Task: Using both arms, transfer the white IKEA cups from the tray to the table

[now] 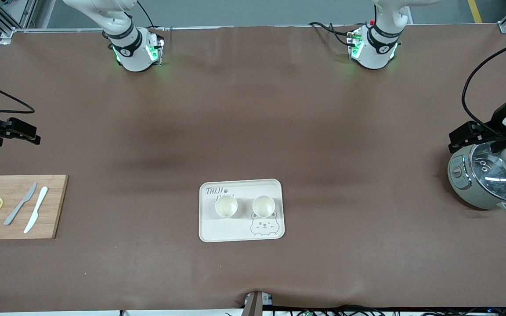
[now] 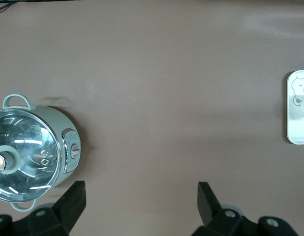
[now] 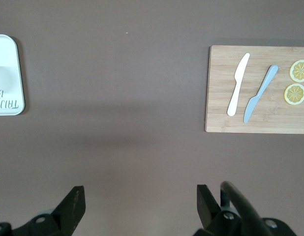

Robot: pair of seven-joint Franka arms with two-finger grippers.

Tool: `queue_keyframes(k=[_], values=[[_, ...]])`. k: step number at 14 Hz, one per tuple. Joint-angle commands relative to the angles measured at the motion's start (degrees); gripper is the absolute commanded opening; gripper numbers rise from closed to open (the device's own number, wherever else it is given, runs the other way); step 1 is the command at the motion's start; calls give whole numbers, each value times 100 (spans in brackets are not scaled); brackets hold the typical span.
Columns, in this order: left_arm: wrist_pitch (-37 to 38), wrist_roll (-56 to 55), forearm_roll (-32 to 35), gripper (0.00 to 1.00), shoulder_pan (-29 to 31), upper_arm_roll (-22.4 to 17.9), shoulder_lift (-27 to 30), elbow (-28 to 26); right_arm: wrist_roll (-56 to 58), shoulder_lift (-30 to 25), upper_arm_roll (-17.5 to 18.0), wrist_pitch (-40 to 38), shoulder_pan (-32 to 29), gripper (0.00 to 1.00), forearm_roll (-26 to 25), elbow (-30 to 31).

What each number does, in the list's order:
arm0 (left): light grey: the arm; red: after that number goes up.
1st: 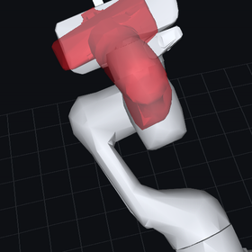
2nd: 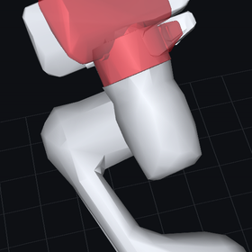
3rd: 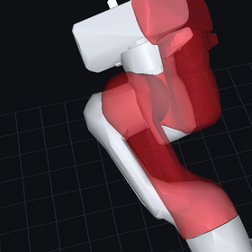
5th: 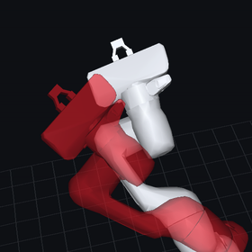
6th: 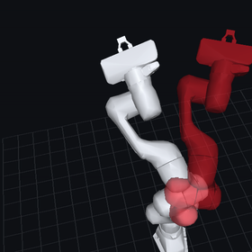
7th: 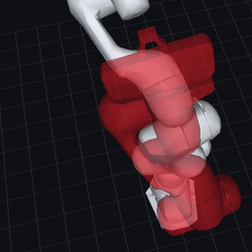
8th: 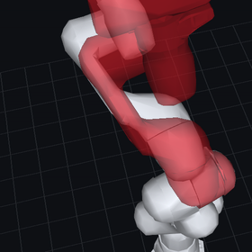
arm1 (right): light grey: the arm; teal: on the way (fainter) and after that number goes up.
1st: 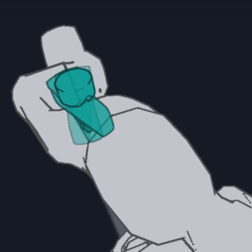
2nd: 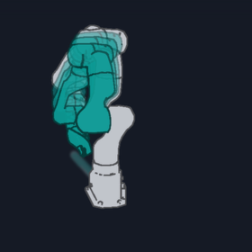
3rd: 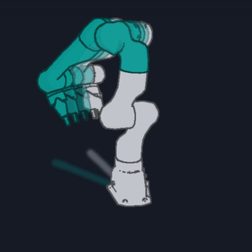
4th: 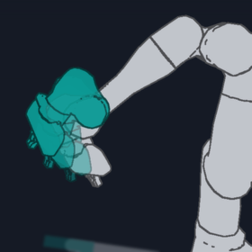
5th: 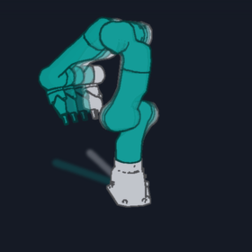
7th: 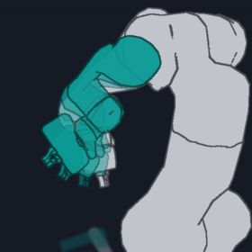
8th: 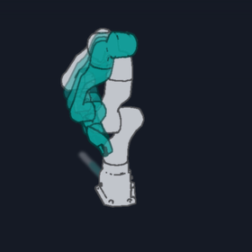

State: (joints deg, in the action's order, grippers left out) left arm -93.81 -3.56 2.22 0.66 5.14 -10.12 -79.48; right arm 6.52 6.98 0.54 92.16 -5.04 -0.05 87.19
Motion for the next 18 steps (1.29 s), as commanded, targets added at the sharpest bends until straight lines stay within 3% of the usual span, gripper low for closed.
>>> queue_keyframes(k=[1,11,15,18], values=[[91,144,-46,100,39,22,-69,135,86,58,52,-5,-93,100,-4,-105],[117,137,7,100,48,22,-77,47,34,49,87,3,-6,100,41,-140],[109,101,7,100,13,22,-481,12,-281,58,96,3,284,100,285,-219],[82,92,-2,100,-75,39,-727,29,-870,408,87,38,670,100,506,-526]])
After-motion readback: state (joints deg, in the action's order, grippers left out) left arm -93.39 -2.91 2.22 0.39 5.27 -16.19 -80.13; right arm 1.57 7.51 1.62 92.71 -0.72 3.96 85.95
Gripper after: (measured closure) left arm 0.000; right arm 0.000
